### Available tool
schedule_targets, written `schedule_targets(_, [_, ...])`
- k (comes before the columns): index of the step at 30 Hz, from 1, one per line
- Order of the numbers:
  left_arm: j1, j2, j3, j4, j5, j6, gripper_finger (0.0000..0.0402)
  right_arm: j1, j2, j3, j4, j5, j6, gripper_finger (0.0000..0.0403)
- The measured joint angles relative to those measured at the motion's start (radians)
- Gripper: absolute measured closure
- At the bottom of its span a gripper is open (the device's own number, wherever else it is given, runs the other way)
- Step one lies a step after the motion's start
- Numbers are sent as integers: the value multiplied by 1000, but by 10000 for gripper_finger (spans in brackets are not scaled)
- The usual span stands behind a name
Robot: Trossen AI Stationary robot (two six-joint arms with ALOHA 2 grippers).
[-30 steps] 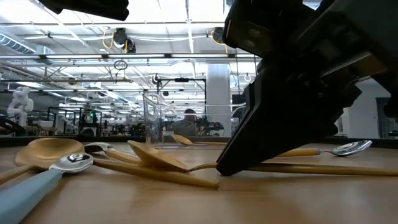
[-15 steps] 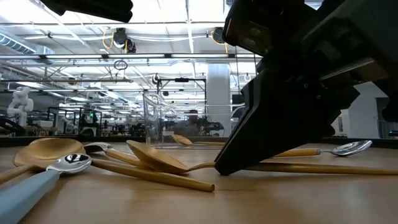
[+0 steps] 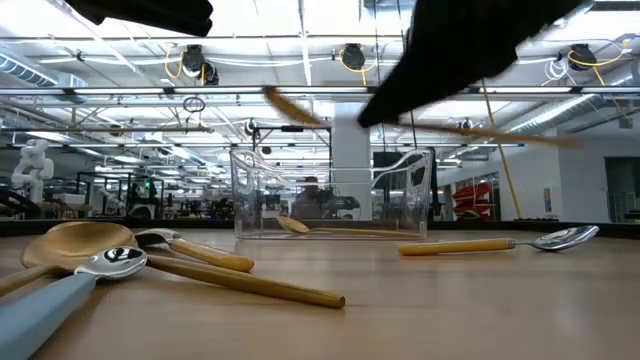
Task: Sort silverware by color (type)
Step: Put the gold spoon into the top transparent bin
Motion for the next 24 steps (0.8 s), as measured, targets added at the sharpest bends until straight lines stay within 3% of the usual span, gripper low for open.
schedule_targets(14, [-7, 26, 0, 21, 1, -17, 284, -79, -240, 2, -90, 19, -212, 393])
schedule_targets(24, [23, 58, 0, 28, 13, 25, 284, -241, -264, 2, -86, -124, -404, 394])
